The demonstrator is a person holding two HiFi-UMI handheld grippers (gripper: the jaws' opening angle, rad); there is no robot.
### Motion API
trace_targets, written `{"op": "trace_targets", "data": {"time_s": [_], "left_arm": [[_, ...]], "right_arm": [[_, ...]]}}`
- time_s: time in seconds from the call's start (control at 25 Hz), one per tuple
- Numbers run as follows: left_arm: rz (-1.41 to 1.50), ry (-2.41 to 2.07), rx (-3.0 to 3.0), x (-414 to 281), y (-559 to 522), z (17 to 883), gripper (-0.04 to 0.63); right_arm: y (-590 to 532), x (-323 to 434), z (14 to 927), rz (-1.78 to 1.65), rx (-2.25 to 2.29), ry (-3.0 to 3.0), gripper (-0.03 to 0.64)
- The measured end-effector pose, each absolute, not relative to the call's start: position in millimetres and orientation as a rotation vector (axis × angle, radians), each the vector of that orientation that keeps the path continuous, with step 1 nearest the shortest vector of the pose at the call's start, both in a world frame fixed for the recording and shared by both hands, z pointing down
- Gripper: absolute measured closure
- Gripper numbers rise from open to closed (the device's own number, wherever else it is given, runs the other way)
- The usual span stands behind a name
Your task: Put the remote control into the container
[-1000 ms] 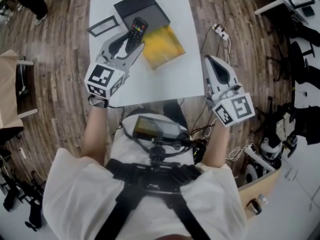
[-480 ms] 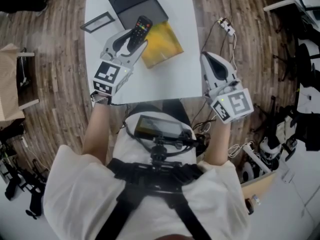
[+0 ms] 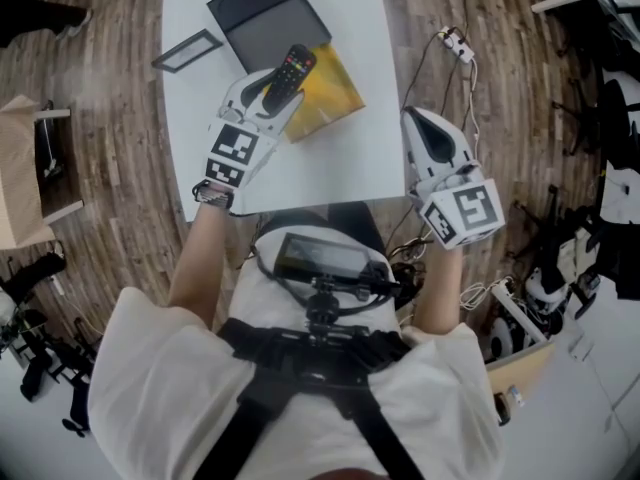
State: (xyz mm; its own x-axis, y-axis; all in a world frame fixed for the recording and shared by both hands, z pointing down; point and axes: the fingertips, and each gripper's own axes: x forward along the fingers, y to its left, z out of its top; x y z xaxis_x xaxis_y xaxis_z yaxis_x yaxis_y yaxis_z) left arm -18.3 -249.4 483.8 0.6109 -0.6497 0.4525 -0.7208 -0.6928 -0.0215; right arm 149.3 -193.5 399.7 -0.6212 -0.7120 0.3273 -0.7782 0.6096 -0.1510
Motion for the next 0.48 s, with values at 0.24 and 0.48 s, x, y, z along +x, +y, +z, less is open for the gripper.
{"op": "trace_targets", "data": {"time_s": [0.24,0.48], "left_arm": [[0.681,-1.085,2.641,-5.6,-258.7,510.7,0.373],[0.694,-1.087,2.575,4.9,-270.7,537.5,0.373]], "right_arm": [[-198.6,149.9,412.5,0.46,1.233,-2.588,0.618],[-206.0,153.2,423.6,0.508,1.243,-2.581,0.618]]}}
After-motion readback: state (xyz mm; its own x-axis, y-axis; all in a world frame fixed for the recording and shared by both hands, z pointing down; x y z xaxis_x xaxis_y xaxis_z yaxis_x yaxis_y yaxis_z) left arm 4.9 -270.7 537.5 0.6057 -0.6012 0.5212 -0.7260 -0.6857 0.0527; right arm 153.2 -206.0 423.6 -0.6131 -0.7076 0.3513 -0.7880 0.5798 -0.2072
